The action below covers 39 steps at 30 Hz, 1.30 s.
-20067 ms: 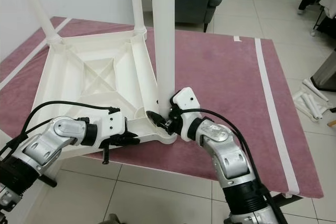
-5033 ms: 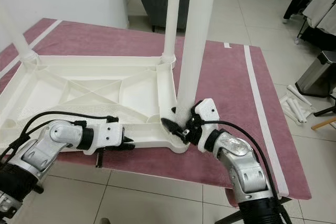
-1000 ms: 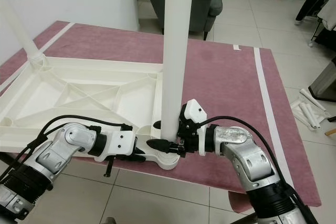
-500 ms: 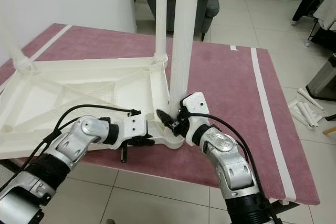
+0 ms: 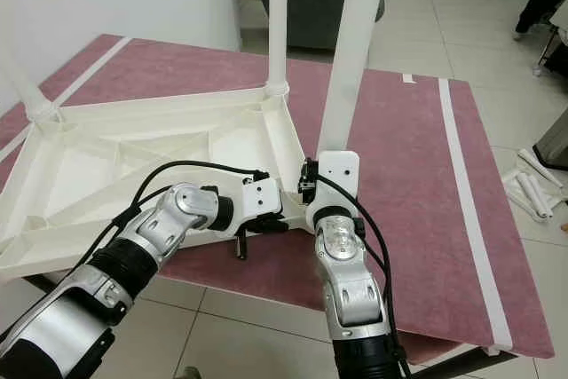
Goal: Building children table
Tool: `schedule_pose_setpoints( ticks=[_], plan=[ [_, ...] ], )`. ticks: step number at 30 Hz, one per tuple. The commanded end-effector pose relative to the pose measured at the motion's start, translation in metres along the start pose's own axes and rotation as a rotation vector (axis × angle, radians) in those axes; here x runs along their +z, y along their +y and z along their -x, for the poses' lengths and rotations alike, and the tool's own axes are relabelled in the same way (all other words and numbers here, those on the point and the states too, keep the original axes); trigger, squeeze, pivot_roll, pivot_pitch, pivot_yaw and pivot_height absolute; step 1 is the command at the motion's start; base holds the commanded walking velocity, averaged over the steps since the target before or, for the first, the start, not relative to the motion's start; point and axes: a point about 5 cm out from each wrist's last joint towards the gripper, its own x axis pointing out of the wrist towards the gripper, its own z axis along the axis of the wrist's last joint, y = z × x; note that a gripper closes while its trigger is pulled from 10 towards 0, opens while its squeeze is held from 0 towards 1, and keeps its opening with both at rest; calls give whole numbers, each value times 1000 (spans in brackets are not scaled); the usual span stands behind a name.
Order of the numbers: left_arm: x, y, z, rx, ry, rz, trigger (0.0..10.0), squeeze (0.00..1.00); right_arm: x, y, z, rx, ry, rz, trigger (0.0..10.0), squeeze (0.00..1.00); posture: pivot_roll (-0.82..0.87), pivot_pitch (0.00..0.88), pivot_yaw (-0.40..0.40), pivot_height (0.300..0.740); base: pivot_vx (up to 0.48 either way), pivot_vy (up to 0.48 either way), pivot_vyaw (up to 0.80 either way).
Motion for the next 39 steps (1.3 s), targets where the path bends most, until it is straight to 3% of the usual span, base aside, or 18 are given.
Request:
schedule_pose_setpoints(
  ticks=[1,2,4,5,6,7,10,14,16,17,21,26,27,30,31,34,39],
  plan=[
    [37,-10,-9,-116,-159,-173,0,0,-26,2,0,41,119,26,10000,0,63,0,32,740,0,0,0],
    [36,-11,-7,-119,-158,-172,0,0,-22,2,-1,72,96,18,10000,1000,65,0,31,740,0,0,0],
    [33,-14,-5,-125,-155,-174,0,0,-15,3,-2,126,65,-5,10000,1000,65,0,29,740,0,0,0],
    [28,-18,0,-142,-150,-180,0,0,0,9,0,292,-7,-16,10000,969,68,0,26,740,0,0,0],
    [28,-18,0,-142,-150,-180,0,0,0,9,0,292,-7,-16,10000,969,68,0,26,740,0,0,0],
    [26,-21,3,-154,-147,-187,0,0,7,10,2,387,-29,-19,10000,0,68,0,24,740,0,0,0],
    [19,-33,13,-202,-135,-210,0,0,20,4,9,603,-79,29,10000,0,73,0,17,740,0,0,0],
    [13,-40,20,-234,-121,-227,0,0,22,-2,12,707,-79,64,10000,0,77,0,14,740,0,0,0],
    [8,-49,29,-272,-102,-253,0,0,24,-9,16,831,-61,101,10000,0,80,0,9,740,0,0,0],
    [8,-49,29,-272,-102,-253,0,0,24,-9,16,831,-61,101,10000,0,80,0,9,740,0,0,0],
    [1,-64,49,-354,-69,-313,0,0,17,-17,23,1094,38,107,10000,0,91,0,1,740,0,0,0],
    [1,-68,55,-376,-66,-325,0,0,11,-17,27,1189,90,92,10000,0,94,0,0,740,0,0,0],
    [1,-69,55,-375,-62,-329,0,0,7,-12,28,1214,104,82,1333,0,97,0,0,740,0,0,0],
    [2,-69,55,-373,-61,-331,0,0,5,-10,28,1219,107,79,1333,0,97,0,0,740,0,0,0],
    [3,-68,53,-369,-62,-333,0,0,2,-8,27,1193,108,81,0,0,97,0,0,740,0,0,0],
    [5,-66,50,-359,-64,-337,0,0,-6,-6,19,1093,131,93,0,0,92,0,2,740,0,0,0],
    [14,-52,35,-314,-84,-342,0,0,-28,-19,-10,609,218,120,0,0,82,4,11,740,0,0,0]
  ],
)
